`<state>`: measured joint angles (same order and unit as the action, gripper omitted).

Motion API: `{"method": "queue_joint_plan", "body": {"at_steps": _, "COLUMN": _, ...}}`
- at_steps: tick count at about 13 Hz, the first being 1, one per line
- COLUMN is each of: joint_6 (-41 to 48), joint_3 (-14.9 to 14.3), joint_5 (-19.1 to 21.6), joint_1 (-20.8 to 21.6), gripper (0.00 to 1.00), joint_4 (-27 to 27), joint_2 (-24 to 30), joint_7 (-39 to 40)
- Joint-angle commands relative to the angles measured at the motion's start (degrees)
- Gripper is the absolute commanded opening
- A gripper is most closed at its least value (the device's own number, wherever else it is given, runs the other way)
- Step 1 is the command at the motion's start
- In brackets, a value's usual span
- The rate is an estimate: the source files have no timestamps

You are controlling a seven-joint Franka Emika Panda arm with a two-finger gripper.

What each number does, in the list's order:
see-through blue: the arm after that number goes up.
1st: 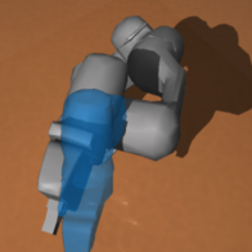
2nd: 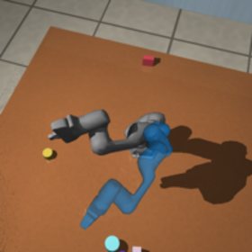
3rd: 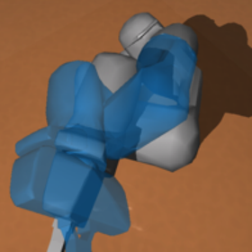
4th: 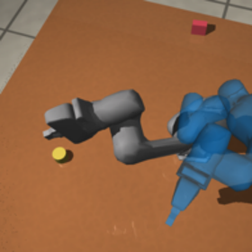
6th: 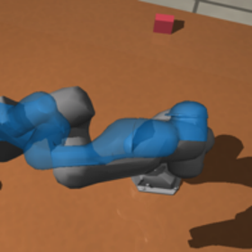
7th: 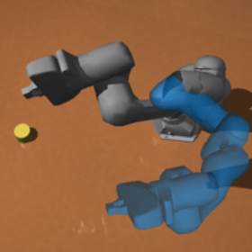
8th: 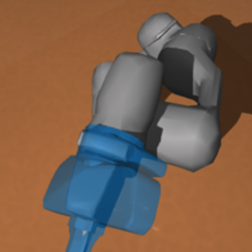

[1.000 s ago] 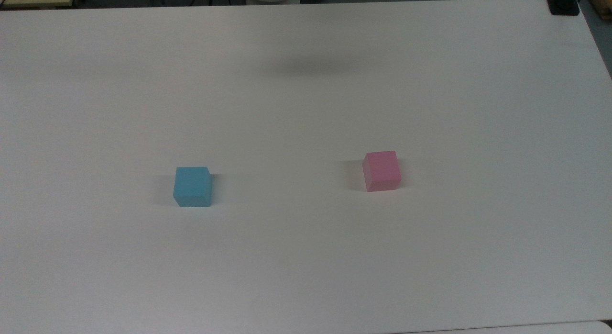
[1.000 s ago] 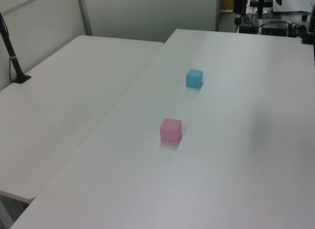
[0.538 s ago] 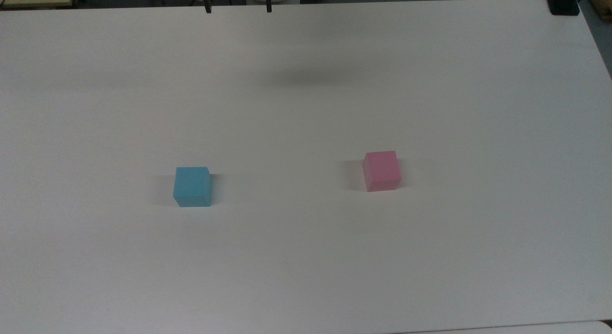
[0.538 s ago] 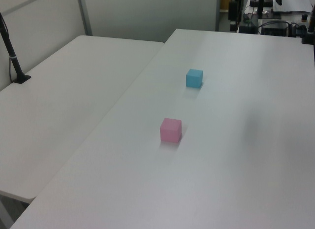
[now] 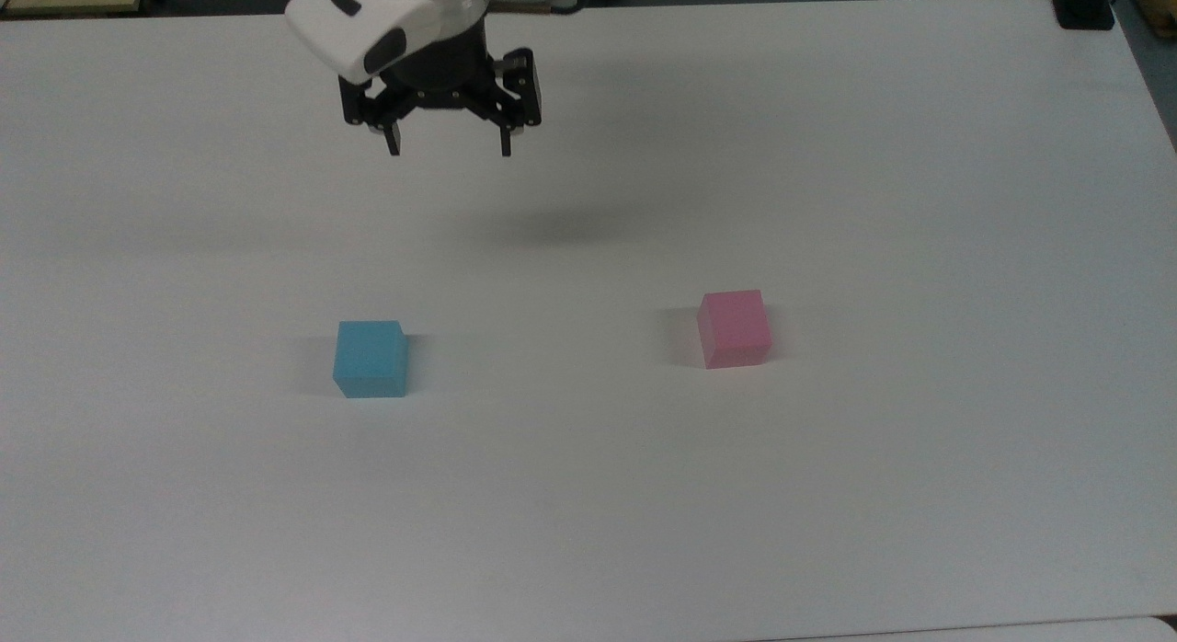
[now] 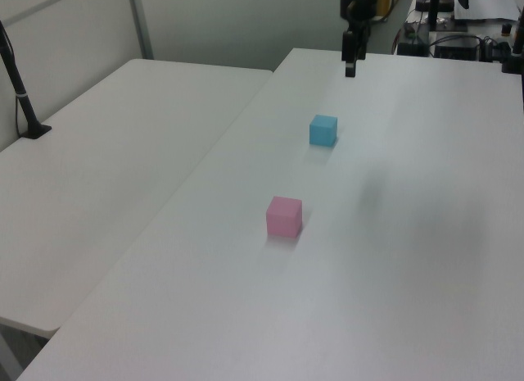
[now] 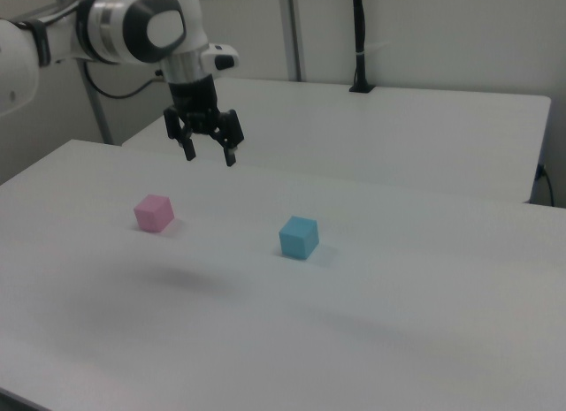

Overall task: Put blue cube on pink cube
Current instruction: 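Move the open gripper down over the blue cube and close on it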

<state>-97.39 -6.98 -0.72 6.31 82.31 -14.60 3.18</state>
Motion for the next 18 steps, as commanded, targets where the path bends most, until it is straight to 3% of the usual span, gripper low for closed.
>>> {"method": "queue_joint_plan", "body": {"at_steps": 1, "joint_6": -4.37, "joint_3": -0.40, "joint_5": -0.60, "joint_1": -1.47, "gripper": 1.00, "joint_4": -1.80, "joint_2": -4.55, "joint_7": 1.82}}
{"method": "queue_joint_plan", "body": {"at_steps": 3, "joint_6": -5.52, "joint_3": -0.48, "joint_5": -0.86, "joint_1": -2.53, "gripper": 1.00, "joint_4": -1.80, "joint_2": -7.18, "joint_7": 5.50}}
{"method": "queue_joint_plan", "body": {"at_steps": 13, "joint_6": -19.57, "joint_3": -0.14, "joint_5": -3.68, "joint_1": -8.60, "gripper": 1.00, "joint_4": -1.89, "joint_2": -18.00, "joint_7": 5.52}}
{"method": "queue_joint_plan", "body": {"at_steps": 18, "joint_6": -21.79, "joint_3": 2.76, "joint_5": -1.84, "joint_1": -10.53, "gripper": 1.00, "joint_4": -3.12, "joint_2": -20.82, "joint_7": 4.82}}
